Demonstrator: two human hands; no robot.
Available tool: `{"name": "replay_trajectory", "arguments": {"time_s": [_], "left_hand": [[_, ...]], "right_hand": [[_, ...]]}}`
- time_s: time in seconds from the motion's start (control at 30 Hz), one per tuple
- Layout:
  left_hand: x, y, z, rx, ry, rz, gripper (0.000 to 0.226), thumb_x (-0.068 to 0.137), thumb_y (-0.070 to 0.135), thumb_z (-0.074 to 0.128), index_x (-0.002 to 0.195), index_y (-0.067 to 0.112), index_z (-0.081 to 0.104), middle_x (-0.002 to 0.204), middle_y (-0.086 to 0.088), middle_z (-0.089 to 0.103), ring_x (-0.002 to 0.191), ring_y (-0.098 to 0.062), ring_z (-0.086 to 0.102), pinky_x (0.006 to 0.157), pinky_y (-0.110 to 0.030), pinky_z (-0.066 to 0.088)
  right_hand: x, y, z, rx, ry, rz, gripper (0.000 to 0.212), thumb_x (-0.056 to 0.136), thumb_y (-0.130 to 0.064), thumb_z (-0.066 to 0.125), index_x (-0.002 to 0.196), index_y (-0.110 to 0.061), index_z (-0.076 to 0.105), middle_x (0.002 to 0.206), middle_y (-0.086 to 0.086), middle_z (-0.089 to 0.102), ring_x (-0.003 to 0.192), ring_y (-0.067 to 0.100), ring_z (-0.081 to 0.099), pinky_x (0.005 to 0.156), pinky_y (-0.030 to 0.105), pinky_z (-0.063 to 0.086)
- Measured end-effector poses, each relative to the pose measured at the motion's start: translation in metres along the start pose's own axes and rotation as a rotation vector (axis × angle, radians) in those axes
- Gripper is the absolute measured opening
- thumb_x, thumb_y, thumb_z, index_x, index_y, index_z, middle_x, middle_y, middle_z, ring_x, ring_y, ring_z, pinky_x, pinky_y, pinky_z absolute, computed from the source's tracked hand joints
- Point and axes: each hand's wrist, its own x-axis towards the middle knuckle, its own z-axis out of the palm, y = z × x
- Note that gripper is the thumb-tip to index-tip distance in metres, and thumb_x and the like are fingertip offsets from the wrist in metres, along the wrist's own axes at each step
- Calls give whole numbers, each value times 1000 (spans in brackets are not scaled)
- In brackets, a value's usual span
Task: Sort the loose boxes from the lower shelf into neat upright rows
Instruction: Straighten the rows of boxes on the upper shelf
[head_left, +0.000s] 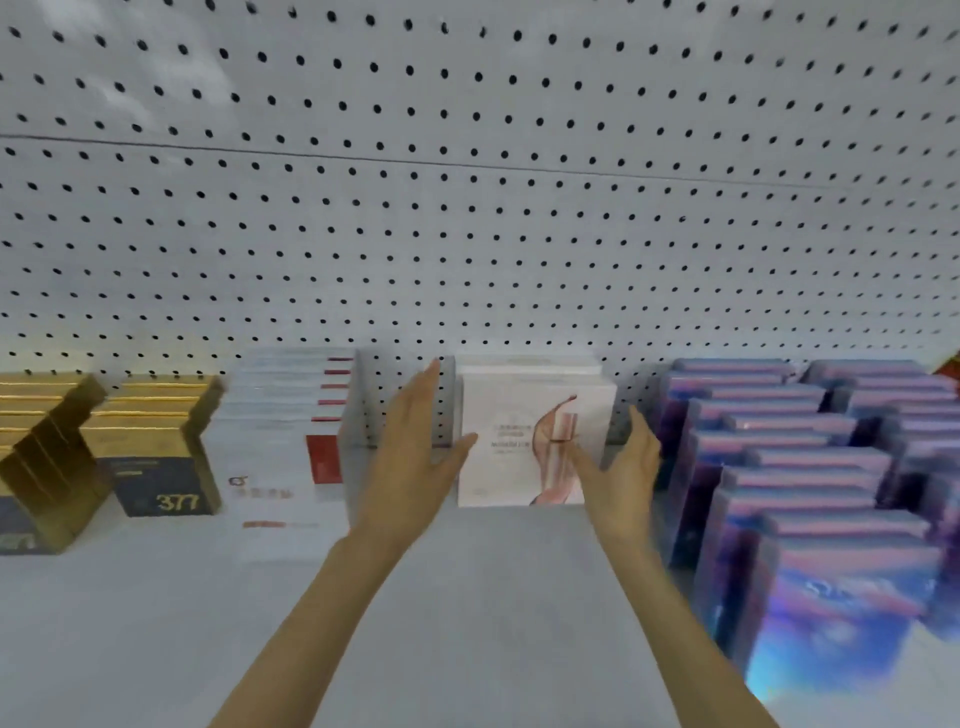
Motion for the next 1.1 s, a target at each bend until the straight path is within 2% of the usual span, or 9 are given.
{"name": "replay_trajectory", "arguments": {"time_s": [0.07,0.13,0.2,0.37,0.47,0.63,0.9,1.0,1.1], "left_hand": [[5,-10,42,-109,-72,-240,83,87,27,67,152,21,15,155,5,24,142,-12,22,113,-26,21],[9,-19,71,-214,-66,-386,83,84,25,70,150,20,20,150,1,34,137,-17,34,111,-33,32],[9,-22,81,-232,-4,-424,74,83,22,71,144,18,29,138,2,46,123,-14,46,95,-27,40],[6,-42,67,-312,85,-474,61,85,35,67,138,25,39,130,8,56,118,-12,54,95,-30,46],[3,-39,61,-374,164,-525,49,93,32,58,137,22,40,130,9,55,117,-9,53,91,-21,41],[5,-50,52,-402,158,-563,44,92,43,57,131,30,42,129,7,54,117,-13,53,98,-31,44],[5,-48,45,-356,80,-564,43,94,35,55,131,21,40,120,6,53,113,-18,53,79,-19,46],[-6,-44,40,-177,57,-446,63,92,33,57,145,16,26,142,-2,43,131,-23,42,105,-39,41],[-21,-29,41,32,76,-312,80,94,30,55,153,17,3,158,-7,12,145,-22,14,117,-35,18]], "right_hand": [[17,7,1,104,-157,97,75,83,-26,74,144,-13,31,144,2,41,132,18,39,108,38,36],[23,10,14,227,-300,180,47,86,-27,70,121,-19,41,126,0,51,116,16,50,94,31,43],[21,15,29,292,-311,144,35,87,-27,69,107,-26,40,115,-1,53,113,19,54,87,25,47],[13,18,43,368,-412,83,57,92,-32,61,141,-23,34,130,-9,52,117,10,51,67,-3,39],[6,16,51,336,-430,71,60,92,-43,58,144,-34,30,134,-13,52,116,9,55,76,7,43],[1,10,60,309,-412,40,41,93,-30,58,129,-41,41,126,-10,56,119,14,53,98,38,46],[-7,-1,50,311,-388,229,56,92,-35,62,142,-23,39,137,2,53,119,16,54,94,27,47],[-9,-9,29,181,-339,223,69,92,-37,61,150,-20,27,151,5,37,136,22,39,111,39,37],[-12,-21,-4,56,-326,103,72,91,-29,64,151,-20,25,155,2,31,140,19,33,112,32,30]]}}
